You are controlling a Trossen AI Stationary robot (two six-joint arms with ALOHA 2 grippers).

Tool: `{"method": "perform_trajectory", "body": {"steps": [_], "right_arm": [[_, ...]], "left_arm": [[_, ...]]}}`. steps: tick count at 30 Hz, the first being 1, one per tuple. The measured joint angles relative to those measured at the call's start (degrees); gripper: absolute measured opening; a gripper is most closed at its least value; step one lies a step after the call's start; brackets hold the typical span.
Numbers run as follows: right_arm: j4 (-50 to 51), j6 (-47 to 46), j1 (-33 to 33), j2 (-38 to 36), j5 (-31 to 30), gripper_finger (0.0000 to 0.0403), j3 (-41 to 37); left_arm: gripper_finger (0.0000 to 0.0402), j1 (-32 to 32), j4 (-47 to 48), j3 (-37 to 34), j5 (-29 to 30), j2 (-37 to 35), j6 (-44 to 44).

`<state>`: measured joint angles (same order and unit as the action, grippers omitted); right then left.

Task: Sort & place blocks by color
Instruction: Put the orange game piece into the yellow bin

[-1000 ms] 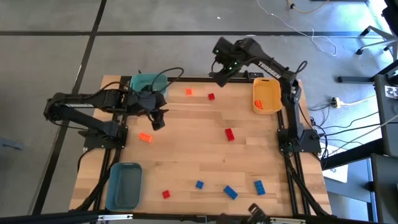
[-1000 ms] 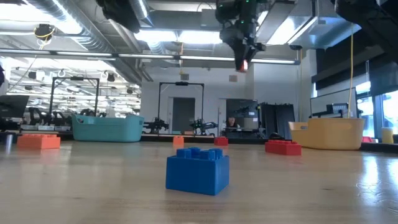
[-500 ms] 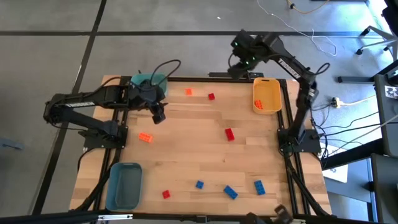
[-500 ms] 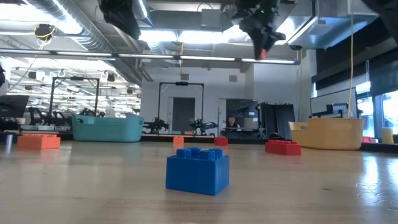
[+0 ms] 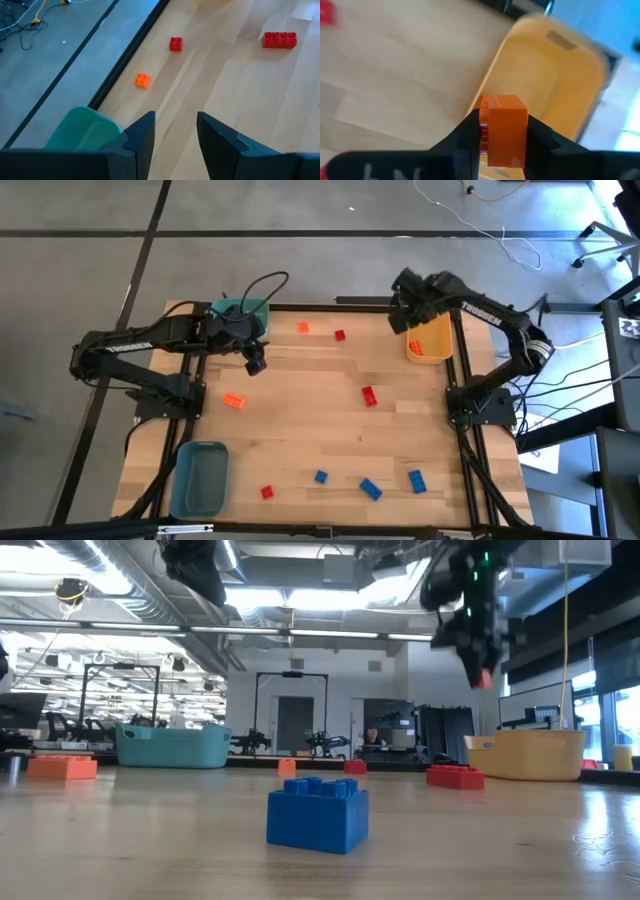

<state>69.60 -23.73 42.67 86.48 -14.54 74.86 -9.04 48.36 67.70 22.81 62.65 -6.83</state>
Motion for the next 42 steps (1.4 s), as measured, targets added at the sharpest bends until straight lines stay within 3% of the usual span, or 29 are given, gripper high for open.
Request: {"method": "perform_trajectory", "body": {"steps": [7,15,42], "right_arm": [[-9.0,-0.3,4.3,0.0,1.0,0.0093,-14.5],[-19.2,-0.4,8.5,0.0,5.0,0.0093,-23.7],[-22.5,-4.5,8.9,0.0,5.4,0.0122,-25.5]], "left_arm": [[0.0139,0.0,0.0,0.0,0.0,0.0,-0.3],[0.0139,0.0,0.0,0.0,0.0,0.0,-0.5],[0.0139,0.0,0.0,0.0,0.0,0.0,-0.5]]}}
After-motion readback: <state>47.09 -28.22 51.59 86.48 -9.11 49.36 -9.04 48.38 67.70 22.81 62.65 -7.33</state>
